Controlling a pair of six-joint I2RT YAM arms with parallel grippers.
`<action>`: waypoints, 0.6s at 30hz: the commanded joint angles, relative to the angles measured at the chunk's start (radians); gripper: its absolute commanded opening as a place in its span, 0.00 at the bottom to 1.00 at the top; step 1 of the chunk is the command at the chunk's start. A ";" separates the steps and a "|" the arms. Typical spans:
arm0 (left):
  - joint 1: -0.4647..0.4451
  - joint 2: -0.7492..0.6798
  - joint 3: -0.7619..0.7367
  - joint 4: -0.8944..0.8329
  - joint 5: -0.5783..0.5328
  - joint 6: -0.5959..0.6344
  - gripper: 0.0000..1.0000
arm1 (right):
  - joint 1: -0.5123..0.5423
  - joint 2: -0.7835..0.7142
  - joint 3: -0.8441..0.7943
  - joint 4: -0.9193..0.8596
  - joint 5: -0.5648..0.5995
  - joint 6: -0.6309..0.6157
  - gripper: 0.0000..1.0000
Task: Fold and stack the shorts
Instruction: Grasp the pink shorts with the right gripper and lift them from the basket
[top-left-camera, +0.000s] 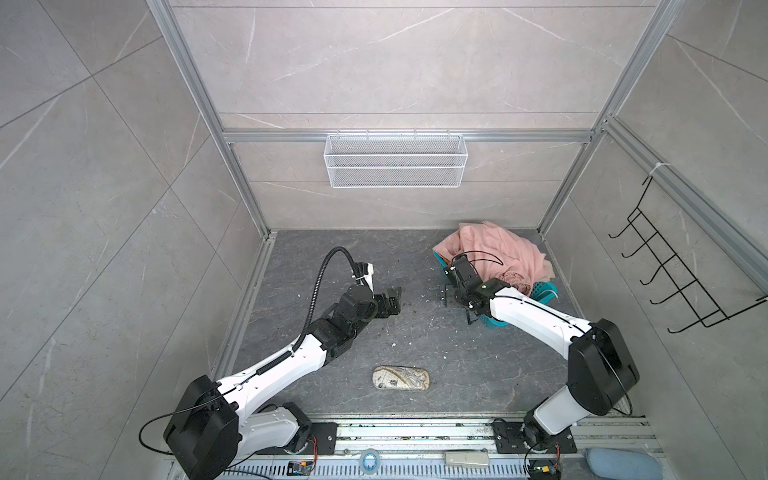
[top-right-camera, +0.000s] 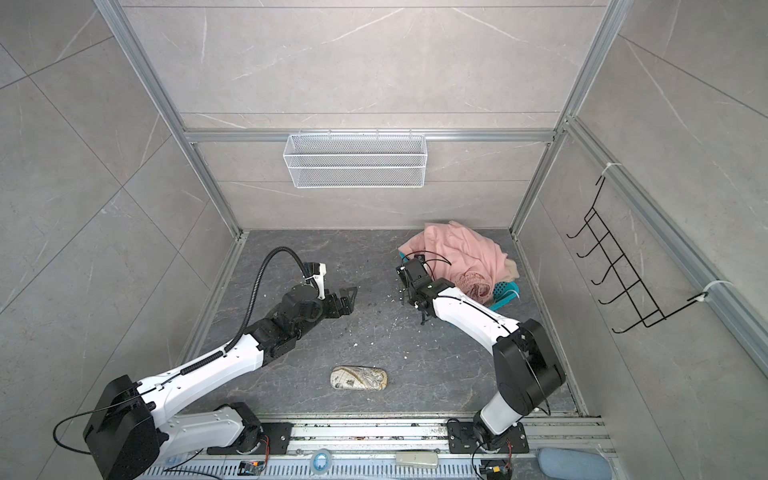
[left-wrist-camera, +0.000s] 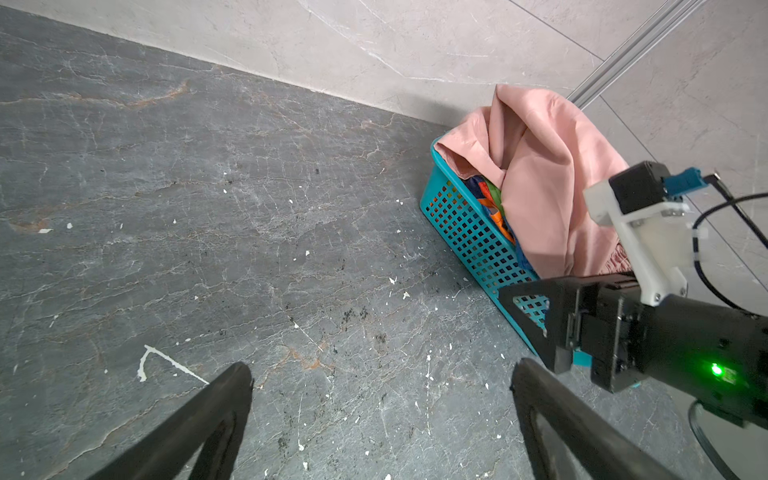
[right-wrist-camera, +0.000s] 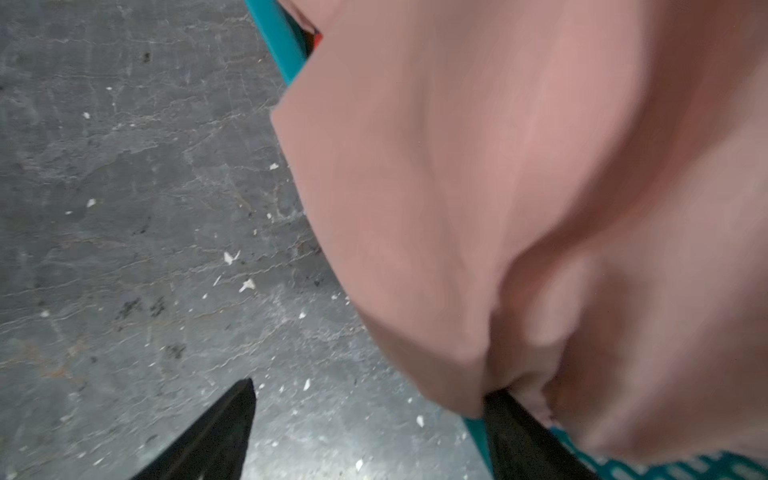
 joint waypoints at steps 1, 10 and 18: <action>-0.003 -0.005 -0.013 0.033 0.012 -0.010 1.00 | -0.004 0.062 0.053 -0.037 0.071 -0.075 0.82; -0.003 0.025 -0.003 0.053 0.033 -0.004 1.00 | -0.044 0.199 0.085 -0.039 0.180 -0.133 0.73; -0.006 0.058 0.017 0.061 0.050 -0.003 1.00 | -0.148 0.204 0.077 0.007 0.165 -0.166 0.32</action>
